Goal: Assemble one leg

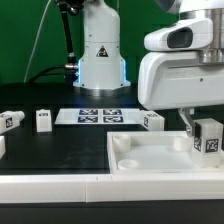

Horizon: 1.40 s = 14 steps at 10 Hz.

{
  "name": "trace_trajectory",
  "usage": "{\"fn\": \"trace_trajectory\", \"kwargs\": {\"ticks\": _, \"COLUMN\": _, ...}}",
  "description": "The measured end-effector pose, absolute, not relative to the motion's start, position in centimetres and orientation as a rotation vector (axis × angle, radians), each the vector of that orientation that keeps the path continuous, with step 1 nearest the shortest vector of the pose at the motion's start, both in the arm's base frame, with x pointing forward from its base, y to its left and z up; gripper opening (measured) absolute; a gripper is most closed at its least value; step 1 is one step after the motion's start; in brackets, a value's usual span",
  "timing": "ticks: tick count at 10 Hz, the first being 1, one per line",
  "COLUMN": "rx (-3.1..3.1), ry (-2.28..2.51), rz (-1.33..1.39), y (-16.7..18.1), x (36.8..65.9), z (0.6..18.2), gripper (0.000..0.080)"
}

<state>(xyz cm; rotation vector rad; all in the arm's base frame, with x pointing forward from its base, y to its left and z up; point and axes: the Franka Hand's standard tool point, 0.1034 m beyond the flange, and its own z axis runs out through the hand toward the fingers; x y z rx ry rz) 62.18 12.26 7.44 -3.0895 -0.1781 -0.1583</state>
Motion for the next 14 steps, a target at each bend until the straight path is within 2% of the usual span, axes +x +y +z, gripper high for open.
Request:
{"fn": "trace_trajectory", "kwargs": {"ticks": 1, "rx": -3.091, "ry": -0.176, "rz": -0.158, "y": 12.1, "x": 62.2, "z": 7.4, "gripper": 0.0291}}
{"fn": "trace_trajectory", "kwargs": {"ticks": 5, "rx": -3.082, "ry": 0.007, "rz": -0.149, "y": 11.9, "x": 62.2, "z": 7.4, "gripper": 0.0291}}
{"fn": "trace_trajectory", "kwargs": {"ticks": 8, "rx": -3.014, "ry": 0.591, "rz": -0.139, "y": 11.4, "x": 62.2, "z": 7.4, "gripper": 0.0294}}
{"fn": "trace_trajectory", "kwargs": {"ticks": 14, "rx": -2.863, "ry": 1.203, "rz": -0.156, "y": 8.5, "x": 62.0, "z": 7.3, "gripper": 0.0311}}
